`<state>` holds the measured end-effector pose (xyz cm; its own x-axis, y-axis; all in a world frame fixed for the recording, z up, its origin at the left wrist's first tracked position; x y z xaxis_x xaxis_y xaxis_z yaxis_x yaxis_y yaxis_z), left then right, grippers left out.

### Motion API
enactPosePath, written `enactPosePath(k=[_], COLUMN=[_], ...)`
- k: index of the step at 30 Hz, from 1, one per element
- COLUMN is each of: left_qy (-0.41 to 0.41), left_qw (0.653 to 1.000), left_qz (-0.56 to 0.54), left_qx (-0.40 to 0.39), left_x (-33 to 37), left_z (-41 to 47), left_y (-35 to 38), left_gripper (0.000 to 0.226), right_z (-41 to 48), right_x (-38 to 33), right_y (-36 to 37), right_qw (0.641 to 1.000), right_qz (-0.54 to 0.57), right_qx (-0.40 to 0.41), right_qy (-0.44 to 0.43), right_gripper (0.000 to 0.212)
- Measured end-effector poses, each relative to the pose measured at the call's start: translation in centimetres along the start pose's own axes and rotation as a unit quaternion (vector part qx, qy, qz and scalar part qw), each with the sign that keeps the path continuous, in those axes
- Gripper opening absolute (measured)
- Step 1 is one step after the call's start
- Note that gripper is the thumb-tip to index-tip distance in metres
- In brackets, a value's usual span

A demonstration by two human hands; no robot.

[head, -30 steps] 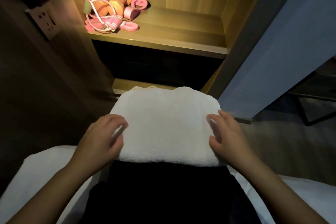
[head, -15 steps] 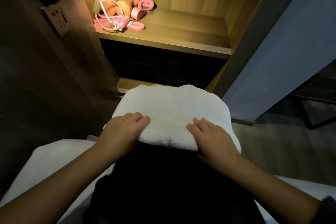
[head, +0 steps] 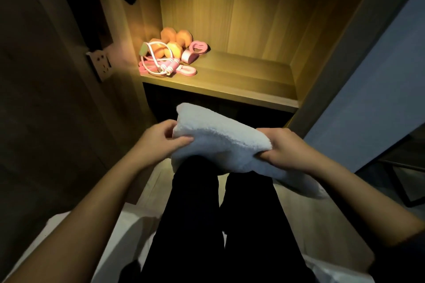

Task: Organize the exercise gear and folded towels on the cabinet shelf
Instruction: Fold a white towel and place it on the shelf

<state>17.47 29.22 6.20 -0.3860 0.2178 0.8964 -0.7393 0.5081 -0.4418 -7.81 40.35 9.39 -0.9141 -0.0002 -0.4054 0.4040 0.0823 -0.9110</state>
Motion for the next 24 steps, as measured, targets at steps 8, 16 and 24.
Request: enactPosePath(k=[8, 16, 24], left_qy=[0.012, -0.078, -0.131], left_qw=[0.984, 0.959, 0.934], left_qz=[-0.158, -0.236, -0.300], left_qx=[-0.084, -0.139, -0.145], left_x=[2.3, 2.4, 2.2], left_z=[4.6, 5.7, 5.0], left_y=[1.1, 1.8, 0.7], left_gripper=[0.052, 0.106, 0.100], right_z=[3.1, 3.9, 4.3], right_x=[1.8, 2.3, 1.9], right_y=[-3.2, -3.3, -3.0], right_qw=[0.998, 0.997, 0.998], right_qz=[0.052, 0.050, 0.038], right_qx=[-0.029, -0.059, -0.054], right_qy=[-0.007, -0.016, -0.021], right_gripper=[0.021, 0.021, 0.019])
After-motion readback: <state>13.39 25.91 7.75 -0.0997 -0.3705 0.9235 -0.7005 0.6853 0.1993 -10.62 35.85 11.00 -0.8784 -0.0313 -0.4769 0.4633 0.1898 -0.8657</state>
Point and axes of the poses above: each hand's wrist, its own z-axis towards the middle knuckle, its own y-axis out of the palm, x = y × z, the point moved 4 cm from there along z, towards the middle knuckle, and after that the axes turned 2 degrees about -z, right-handed, at the moved point
